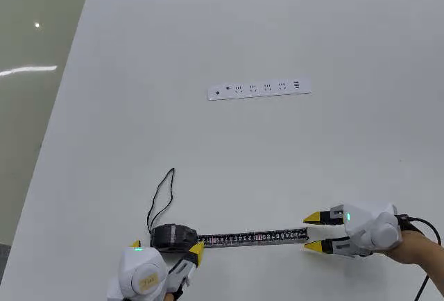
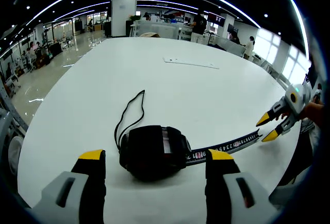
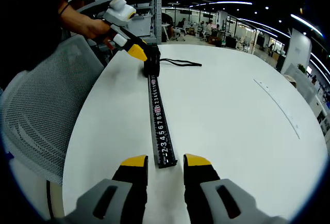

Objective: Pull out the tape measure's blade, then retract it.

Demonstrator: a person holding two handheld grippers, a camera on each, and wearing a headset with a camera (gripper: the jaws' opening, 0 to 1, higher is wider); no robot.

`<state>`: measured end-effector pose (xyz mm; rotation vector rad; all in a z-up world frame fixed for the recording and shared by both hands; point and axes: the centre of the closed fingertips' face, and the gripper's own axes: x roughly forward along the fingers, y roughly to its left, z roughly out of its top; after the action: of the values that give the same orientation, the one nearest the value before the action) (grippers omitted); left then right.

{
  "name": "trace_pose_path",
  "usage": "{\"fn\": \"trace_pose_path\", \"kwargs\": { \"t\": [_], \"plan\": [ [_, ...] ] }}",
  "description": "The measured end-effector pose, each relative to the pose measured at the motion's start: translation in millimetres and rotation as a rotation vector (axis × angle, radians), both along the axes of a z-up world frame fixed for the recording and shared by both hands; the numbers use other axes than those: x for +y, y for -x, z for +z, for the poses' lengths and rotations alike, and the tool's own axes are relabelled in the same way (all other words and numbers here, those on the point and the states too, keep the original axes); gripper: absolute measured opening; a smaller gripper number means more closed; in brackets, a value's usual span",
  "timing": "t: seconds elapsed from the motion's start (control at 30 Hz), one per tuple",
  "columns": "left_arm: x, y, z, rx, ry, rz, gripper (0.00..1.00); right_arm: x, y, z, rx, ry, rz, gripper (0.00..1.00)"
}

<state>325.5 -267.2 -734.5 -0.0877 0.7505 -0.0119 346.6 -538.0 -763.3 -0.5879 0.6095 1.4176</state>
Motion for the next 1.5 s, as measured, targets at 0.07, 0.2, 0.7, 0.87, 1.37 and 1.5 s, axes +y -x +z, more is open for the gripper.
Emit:
{"fn": "trace_pose_path", "kwargs": {
  "t": [0.07, 0.2, 0.7, 0.87, 1.37, 1.5],
  "plan": [
    [-1.2, -0.5, -0.5, 0.002, 0.002, -0.002, 0.77, 0.0, 0.0, -4.1, 0.002, 0.006, 0.011, 0.24],
    [-0.6, -1.6, -3.4, 0.003, 0.002, -0.001, 0.76, -0.3, -0.9, -10.3, 0.01, 0.01, 0.025, 0.22],
    [0.4, -4.8, -6.3, -0.005, -0.009, 0.016, 0.75, -2.5, 3.8, -16.5, 0.032, -0.009, 0.048, 0.13],
    [-1.0, -7.6, -5.6, -0.012, -0.014, 0.02, 0.75, -1.6, 3.9, -15.6, 0.029, -0.001, 0.051, 0.12],
    [2.7, -15.1, -5.5, -0.033, 0.005, 0.107, 0.67, -1.8, 2.4, -15.9, 0.025, 0.005, 0.052, 0.13],
    [2.0, -15.3, -9.0, -0.026, 0.006, 0.116, 0.65, -1.5, 2.8, -16.1, 0.022, 0.008, 0.053, 0.12]
  ]
}}
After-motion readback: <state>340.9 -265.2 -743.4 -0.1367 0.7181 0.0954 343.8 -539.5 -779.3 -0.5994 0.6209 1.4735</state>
